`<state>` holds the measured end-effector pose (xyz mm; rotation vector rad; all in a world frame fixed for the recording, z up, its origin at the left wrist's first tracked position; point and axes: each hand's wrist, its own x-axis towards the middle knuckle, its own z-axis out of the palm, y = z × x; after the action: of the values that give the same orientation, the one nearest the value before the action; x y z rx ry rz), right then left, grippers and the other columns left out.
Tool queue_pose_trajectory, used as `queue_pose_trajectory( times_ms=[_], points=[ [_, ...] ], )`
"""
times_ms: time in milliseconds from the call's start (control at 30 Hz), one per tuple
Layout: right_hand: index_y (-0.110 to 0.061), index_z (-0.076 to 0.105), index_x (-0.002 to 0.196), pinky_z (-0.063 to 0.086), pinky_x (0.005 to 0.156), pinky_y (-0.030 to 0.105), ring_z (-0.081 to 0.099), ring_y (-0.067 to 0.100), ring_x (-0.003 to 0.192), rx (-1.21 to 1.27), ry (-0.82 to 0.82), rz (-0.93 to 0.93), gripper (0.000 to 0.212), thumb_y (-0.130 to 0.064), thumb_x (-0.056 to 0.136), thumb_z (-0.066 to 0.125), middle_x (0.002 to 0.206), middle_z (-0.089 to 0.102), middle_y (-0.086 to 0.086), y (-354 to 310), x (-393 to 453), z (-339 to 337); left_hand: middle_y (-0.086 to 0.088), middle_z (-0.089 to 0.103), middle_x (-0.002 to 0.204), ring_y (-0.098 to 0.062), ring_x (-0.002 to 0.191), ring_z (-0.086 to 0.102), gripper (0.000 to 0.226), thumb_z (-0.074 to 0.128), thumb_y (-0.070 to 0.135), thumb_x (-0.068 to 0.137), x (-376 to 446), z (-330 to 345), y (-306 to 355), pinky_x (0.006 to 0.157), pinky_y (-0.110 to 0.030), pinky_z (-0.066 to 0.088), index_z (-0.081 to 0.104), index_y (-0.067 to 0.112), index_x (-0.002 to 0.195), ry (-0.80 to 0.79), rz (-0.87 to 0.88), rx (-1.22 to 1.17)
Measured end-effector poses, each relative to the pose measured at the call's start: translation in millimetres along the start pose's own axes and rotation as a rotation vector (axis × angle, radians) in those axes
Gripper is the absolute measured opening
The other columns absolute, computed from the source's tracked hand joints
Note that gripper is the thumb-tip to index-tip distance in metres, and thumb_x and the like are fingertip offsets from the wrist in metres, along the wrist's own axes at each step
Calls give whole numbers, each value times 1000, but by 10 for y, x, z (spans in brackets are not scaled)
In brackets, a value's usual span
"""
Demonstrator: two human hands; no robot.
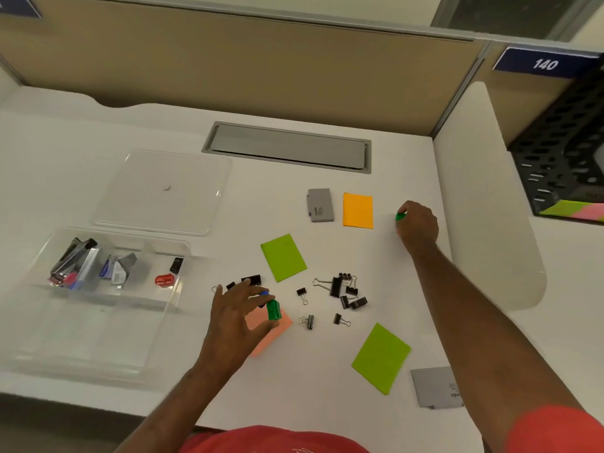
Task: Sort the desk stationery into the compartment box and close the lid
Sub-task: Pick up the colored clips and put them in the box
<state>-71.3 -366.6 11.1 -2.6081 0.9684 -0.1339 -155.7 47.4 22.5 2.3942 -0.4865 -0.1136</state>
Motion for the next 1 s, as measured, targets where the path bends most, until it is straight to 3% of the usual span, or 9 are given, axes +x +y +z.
queue_pose_trajectory(
  times_ms=[233,400,467,567,600,633,767,900,1000],
  points=[
    [-9,64,104,43,69,32,62,36,90,-64,-11,-57,20,-2,87,59,100,67,17,54,-56,60,6,63,129,-16,136,45,47,85,23,74,-15,-164,-20,122,-54,10,69,22,118,182,-72,-90],
    [-20,65,98,42,59,23,66,24,75,177,-15,50,22,-5,81,65,93,71,7,122,-177,43,2,65,127,-22,134,49,48,86,16,73,42,-424,-138,114,-62,24,70,16,118,302,-59,-70],
    [-23,66,96,45,55,19,67,15,66,287,-51,53,20,-9,82,68,92,72,4,108,-243,31,1,65,126,-24,132,50,47,85,18,73,55,-472,-208,117,-54,24,70,15,117,314,-48,-78],
    [-23,68,97,49,55,18,67,10,63,346,-121,12,18,-12,84,73,91,72,4,65,-374,44,2,65,126,-23,134,48,45,83,22,74,65,-528,-283,117,-20,12,70,16,117,331,-56,-133],
    [-22,68,97,47,54,18,66,10,63,340,-146,0,18,-12,84,74,91,72,5,46,-421,58,2,65,127,-22,135,48,45,83,22,74,69,-539,-302,116,-16,10,70,17,117,334,-61,-146],
    [-22,68,97,46,54,18,65,9,63,331,-173,-11,18,-12,84,74,90,72,5,22,-472,77,3,65,127,-20,135,47,45,83,22,74,72,-547,-320,117,-19,9,70,17,117,334,-64,-158],
    [-25,67,93,40,53,19,62,7,64,296,-226,-28,17,-15,82,76,86,71,4,-77,-666,132,5,65,127,-17,135,47,45,83,21,75,79,-576,-396,121,-54,13,70,18,117,310,-45,-153],
    [-22,68,97,51,59,22,67,14,70,336,-215,-30,17,-15,85,76,93,71,4,-174,-862,100,7,64,128,-16,136,46,46,83,23,75,76,-660,-511,120,-58,14,69,20,118,291,-16,-166],
    [-22,67,100,45,53,15,71,10,65,377,-184,-55,18,-13,86,75,96,70,0,-368,-1026,51,10,63,128,-17,137,46,47,83,23,75,79,-764,-640,121,-56,12,68,24,120,283,24,-181]
  ],
)
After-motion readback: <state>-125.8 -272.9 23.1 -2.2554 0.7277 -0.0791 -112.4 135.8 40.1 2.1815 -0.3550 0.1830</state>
